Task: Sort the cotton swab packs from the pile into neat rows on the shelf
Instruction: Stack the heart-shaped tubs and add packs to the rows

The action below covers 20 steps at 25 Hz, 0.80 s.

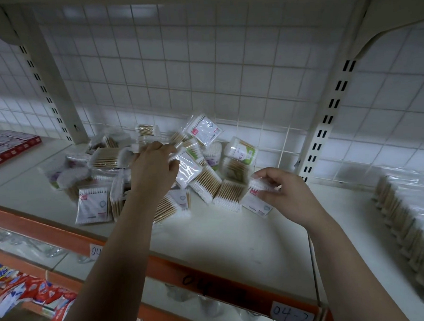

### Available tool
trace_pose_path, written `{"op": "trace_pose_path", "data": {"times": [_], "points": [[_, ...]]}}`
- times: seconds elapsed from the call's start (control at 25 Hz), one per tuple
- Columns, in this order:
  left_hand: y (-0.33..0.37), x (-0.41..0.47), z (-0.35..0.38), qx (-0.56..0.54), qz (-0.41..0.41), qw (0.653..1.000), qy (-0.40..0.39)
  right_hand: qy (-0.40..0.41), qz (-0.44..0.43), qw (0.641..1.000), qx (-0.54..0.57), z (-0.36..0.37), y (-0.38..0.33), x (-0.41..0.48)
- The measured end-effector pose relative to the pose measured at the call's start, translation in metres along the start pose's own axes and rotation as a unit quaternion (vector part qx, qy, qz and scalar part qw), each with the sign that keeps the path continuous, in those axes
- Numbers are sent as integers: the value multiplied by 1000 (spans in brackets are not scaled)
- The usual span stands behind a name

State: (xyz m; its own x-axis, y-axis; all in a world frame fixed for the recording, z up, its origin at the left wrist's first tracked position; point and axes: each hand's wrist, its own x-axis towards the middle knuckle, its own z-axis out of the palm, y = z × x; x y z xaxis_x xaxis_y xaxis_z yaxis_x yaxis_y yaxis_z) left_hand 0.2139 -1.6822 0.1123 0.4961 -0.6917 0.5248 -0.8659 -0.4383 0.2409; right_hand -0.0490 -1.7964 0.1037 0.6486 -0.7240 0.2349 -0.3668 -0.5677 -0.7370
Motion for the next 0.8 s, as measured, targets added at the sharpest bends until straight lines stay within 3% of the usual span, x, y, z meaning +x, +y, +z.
{"op": "trace_pose_path", "data": {"times": [0.52, 0.8], "points": [[25, 1, -5, -6, 16, 999, -39, 63, 23, 998, -17, -12, 2, -17], [93, -27, -35, -129, 90, 988, 0, 114, -16, 993, -3, -55, -13, -48]]}}
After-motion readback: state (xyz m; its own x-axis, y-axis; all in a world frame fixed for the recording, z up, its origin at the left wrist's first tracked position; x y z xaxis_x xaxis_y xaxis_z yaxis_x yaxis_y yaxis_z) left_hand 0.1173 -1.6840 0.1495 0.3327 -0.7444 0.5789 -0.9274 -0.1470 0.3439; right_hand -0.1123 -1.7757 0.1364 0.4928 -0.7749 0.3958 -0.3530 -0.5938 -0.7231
